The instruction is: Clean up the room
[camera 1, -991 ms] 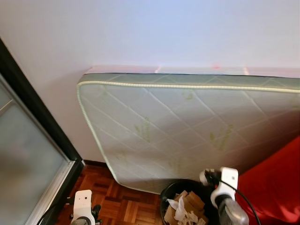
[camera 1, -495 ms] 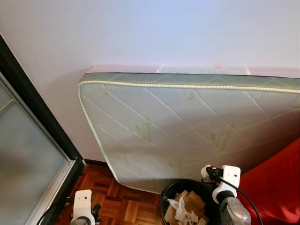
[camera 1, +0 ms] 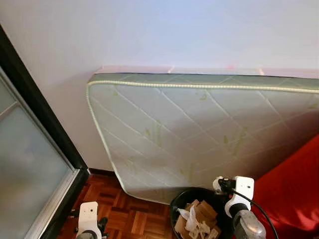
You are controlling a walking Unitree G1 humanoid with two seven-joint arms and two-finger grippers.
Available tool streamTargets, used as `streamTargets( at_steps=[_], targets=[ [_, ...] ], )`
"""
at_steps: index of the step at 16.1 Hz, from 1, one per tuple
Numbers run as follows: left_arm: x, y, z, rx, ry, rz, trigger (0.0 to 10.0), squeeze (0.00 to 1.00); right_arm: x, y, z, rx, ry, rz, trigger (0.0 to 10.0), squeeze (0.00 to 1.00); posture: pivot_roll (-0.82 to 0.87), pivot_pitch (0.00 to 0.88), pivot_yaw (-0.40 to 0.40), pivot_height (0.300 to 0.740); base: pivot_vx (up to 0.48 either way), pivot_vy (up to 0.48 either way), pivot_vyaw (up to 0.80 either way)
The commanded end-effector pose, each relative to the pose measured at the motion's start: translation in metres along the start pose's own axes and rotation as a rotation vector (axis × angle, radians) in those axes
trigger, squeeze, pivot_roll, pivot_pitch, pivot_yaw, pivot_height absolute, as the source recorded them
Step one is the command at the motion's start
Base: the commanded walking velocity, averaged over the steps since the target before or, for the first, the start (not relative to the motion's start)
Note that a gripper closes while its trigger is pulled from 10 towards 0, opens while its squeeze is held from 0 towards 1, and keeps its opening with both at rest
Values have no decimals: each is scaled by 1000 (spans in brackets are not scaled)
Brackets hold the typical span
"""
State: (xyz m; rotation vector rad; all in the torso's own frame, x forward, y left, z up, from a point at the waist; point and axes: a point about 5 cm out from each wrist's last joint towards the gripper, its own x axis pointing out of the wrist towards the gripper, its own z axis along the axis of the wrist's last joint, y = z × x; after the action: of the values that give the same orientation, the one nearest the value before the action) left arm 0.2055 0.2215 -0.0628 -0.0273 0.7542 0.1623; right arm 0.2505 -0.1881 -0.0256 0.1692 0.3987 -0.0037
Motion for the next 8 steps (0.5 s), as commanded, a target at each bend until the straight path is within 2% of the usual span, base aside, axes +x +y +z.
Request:
streamTargets(
  at_steps=[1, 5, 8],
  targets=[
    [-1, 2, -4, -13, 15, 14, 10000, 0, -1, 1, -3, -12, 23, 13, 10000, 0, 19, 0, 55, 680, 0, 0, 0],
    [-1, 3, -4, -21, 15, 23, 10000, 0, 0, 5, -9, -28, 81, 36, 10000, 0, 25, 0, 52, 676, 0, 0, 0],
    [-1, 3, -4, -21, 15, 25, 10000, 0, -1, 7, -10, -19, 75, 49, 10000, 0, 28, 0, 51, 656, 0, 0, 0]
  ],
)
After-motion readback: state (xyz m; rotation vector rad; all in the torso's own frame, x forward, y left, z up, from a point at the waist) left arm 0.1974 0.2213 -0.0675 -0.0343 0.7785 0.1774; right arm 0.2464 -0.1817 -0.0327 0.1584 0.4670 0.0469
